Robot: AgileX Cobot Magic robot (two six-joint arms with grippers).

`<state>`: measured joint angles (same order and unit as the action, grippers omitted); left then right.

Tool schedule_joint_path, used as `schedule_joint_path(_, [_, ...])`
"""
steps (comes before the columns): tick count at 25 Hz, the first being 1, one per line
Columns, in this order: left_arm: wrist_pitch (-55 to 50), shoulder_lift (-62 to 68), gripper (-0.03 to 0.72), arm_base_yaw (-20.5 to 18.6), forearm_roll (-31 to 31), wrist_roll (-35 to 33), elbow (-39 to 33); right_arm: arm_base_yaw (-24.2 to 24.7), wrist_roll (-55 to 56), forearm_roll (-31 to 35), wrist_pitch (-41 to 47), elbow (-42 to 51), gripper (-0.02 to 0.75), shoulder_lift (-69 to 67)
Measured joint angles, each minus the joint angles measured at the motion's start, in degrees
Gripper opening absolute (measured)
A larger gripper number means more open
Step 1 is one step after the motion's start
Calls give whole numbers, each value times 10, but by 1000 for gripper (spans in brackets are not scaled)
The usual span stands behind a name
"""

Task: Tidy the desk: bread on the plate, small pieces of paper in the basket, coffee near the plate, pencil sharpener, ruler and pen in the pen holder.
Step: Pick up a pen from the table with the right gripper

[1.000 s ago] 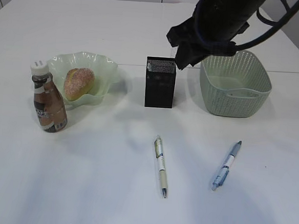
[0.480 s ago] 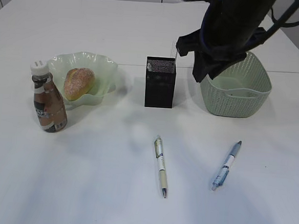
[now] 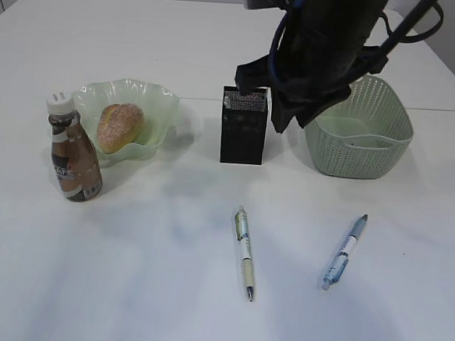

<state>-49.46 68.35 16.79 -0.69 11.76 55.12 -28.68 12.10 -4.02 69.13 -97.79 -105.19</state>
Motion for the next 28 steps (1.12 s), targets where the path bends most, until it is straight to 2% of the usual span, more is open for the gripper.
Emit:
schedule_joint_path(4, [-3,0,239,0,1,0,0,0,10,-2,-7,0,268,-2])
schedule_joint_path(8, [-3,0,239,0,1,0,0,0,26,0,-5,0,375,-28])
schedule_joint_path(10, [-3,0,239,0,1,0,0,0,49,-6,-4,0,402,-40])
schedule_joint_path(18, [-3,0,239,0,1,0,0,0,95,-9,0,0,418,-94])
schedule_joint_path(28, [-3,0,239,0,-2,0,0,2,99,40,-22,0,419,-146])
